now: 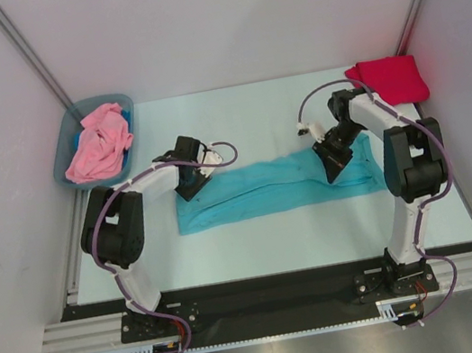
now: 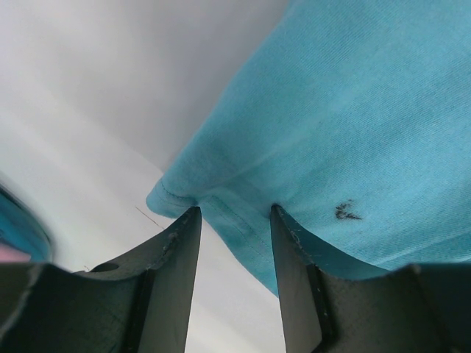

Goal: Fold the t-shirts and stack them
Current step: Fold the tshirt

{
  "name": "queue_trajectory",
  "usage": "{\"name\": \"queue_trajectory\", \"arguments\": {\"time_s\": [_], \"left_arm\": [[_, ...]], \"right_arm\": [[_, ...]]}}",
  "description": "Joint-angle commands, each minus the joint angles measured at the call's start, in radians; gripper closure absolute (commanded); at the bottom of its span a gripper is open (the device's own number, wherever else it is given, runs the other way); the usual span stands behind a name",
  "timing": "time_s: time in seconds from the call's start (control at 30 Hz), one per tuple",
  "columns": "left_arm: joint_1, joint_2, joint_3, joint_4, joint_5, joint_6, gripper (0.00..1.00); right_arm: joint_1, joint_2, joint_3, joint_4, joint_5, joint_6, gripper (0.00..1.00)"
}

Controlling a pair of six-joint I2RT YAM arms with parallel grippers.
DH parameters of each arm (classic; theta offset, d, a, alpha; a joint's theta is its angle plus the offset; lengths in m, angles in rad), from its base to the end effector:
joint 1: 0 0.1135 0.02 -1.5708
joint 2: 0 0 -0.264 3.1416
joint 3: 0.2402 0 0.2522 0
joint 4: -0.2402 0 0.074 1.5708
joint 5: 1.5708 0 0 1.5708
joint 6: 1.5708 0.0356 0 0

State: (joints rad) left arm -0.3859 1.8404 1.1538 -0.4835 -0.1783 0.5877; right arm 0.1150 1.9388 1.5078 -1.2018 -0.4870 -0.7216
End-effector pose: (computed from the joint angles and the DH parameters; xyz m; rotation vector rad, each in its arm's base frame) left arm 0.3362 -0.1298 0.1587 1.2404 2.4500 0.3003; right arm 0.3518 0.0574 0.2067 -1.1840 2.7198 0.7307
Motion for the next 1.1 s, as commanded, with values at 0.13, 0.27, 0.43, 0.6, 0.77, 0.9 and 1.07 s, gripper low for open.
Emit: {"name": "queue_trajectory", "arguments": {"time_s": [0.13, 0.27, 0.43, 0.6, 0.77, 0.9, 1.07], "left_arm": [[0.002, 0.046, 0.009, 0.016, 0.008, 0.011, 0.51], [0.002, 0.045, 0.006, 0.016, 0.002, 0.015, 0.52], [0.002, 0.04, 0.004, 0.02, -0.006, 0.026, 0.52], [0.002, 0.043, 0.006, 0.022, -0.006, 0.026, 0.52], [0.002, 0.043, 0.0, 0.032, -0.004, 0.021, 0.52], [0.002, 0.042, -0.008, 0.042, -0.01, 0.017, 0.53], [0.002, 0.026, -0.006, 0.045, -0.024, 0.03, 0.53]], "right_arm": [[0.014, -0.035, -0.012, -0.139, 0.013, -0.108, 1.0], [0.026, -0.023, -0.017, -0.157, 0.016, -0.121, 0.96], [0.032, -0.014, -0.043, -0.15, 0.041, -0.13, 0.59], [0.012, -0.024, -0.032, -0.116, 0.063, -0.104, 0.59], [-0.069, -0.025, 0.017, 0.129, 0.16, 0.095, 0.63], [-0.103, 0.008, 0.058, 0.274, 0.267, 0.2, 1.0], [-0.103, 0.049, 0.107, 0.34, 0.304, 0.214, 1.0]]}}
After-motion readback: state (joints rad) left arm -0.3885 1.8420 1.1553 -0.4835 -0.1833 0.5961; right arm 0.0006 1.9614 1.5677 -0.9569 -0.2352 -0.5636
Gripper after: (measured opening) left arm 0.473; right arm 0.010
